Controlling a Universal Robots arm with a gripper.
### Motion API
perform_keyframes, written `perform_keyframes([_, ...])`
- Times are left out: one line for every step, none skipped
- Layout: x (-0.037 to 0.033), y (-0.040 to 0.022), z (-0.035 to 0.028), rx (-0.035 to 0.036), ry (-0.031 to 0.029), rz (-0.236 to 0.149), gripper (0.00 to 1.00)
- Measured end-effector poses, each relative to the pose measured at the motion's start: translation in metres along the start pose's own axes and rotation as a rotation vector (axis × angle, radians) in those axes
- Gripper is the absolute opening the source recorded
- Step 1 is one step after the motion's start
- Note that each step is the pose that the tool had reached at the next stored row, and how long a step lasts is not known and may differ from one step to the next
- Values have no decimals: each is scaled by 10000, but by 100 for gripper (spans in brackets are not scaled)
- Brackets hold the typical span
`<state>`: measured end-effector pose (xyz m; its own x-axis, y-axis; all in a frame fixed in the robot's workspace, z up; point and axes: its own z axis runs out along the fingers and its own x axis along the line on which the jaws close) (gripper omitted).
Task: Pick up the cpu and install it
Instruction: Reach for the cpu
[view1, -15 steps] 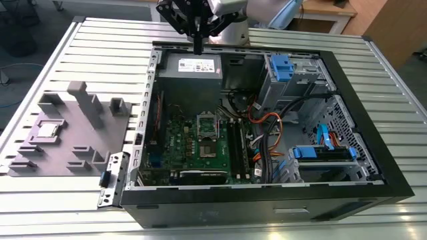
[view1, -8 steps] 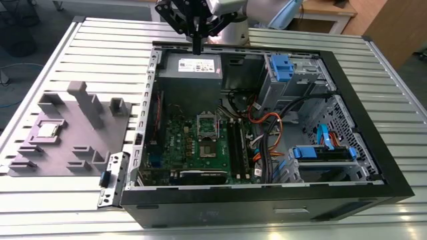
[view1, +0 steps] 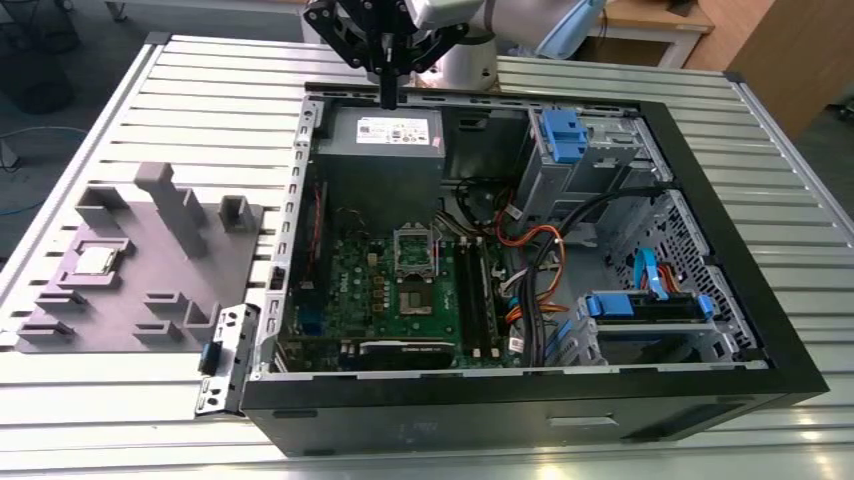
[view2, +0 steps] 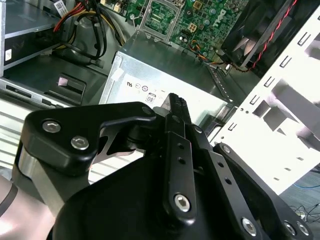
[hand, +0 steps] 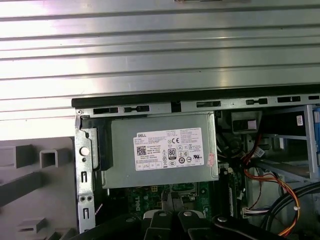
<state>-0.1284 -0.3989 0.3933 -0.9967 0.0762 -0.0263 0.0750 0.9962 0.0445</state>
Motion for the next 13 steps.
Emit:
perform_keyframes([1,0,0,0,0,1,11])
perform_keyframes([2,0,0,0,0,0,11])
perform_keyframes([2,0,0,0,0,0,11])
perform_keyframes([4,-1,0,0,0,1,11])
perform_keyframes([7,-1,0,0,0,2,11])
perform_keyframes([11,-1,-1,0,1,1,11])
perform_keyframes([15,-2,-1,0,0,0,11])
perform_keyframes([21,-2,-1,0,0,0,11])
perform_keyframes([27,-2,-1,0,0,1,11])
perform_keyframes([34,-3,-1,0,0,1,11])
perform_keyframes([40,-3,-1,0,-1,1,11])
perform_keyframes([48,-4,-2,0,0,1,11])
perform_keyframes([56,-4,-2,-1,-1,0,11])
